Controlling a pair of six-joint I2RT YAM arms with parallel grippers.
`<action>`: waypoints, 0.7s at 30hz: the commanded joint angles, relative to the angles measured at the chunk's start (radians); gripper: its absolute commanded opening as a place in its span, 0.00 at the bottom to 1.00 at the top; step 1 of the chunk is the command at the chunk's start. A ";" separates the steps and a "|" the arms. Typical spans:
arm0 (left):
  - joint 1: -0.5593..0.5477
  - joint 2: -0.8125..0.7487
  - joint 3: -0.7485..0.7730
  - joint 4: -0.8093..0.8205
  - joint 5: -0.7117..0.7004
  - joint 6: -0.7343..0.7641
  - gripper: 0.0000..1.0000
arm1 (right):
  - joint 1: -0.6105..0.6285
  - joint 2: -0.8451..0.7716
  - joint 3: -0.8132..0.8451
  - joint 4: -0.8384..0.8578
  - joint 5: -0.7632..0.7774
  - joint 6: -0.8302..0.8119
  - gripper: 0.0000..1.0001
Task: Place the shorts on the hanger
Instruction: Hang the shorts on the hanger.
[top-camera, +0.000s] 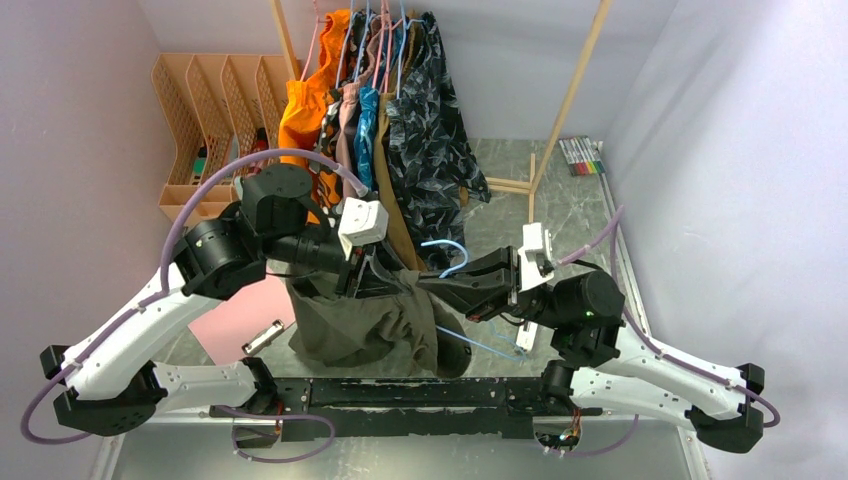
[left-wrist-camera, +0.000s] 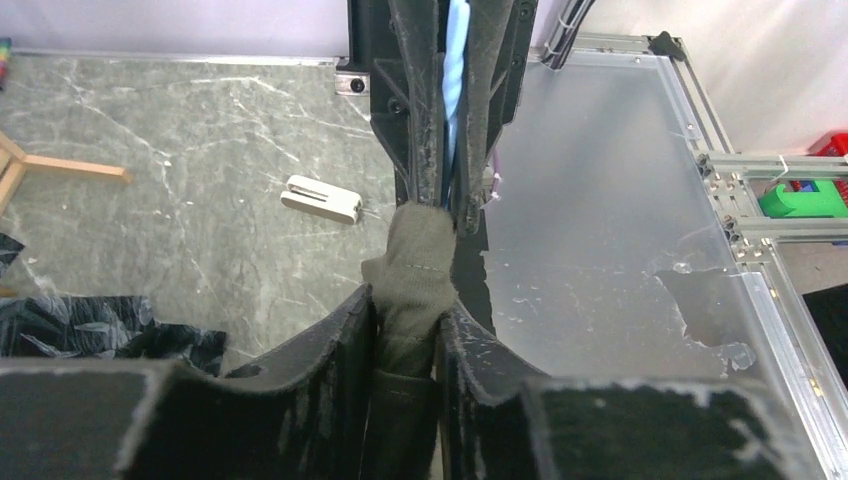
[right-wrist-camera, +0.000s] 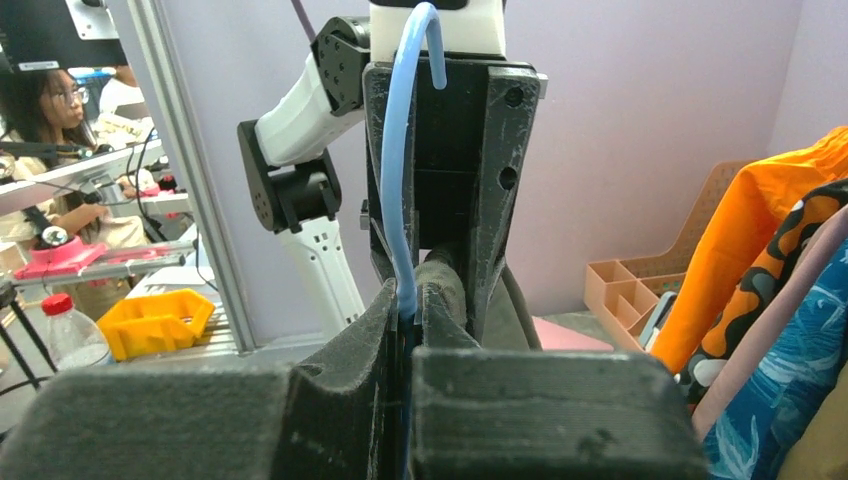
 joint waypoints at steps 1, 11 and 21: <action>-0.011 0.006 -0.054 0.031 0.008 0.008 0.36 | 0.003 -0.010 0.037 0.109 -0.027 0.020 0.00; -0.019 0.010 -0.069 0.042 0.015 0.010 0.08 | 0.003 0.024 0.054 0.126 -0.048 0.027 0.00; -0.019 -0.099 -0.154 0.097 -0.086 0.012 0.07 | 0.004 -0.014 0.156 -0.186 0.030 -0.009 0.31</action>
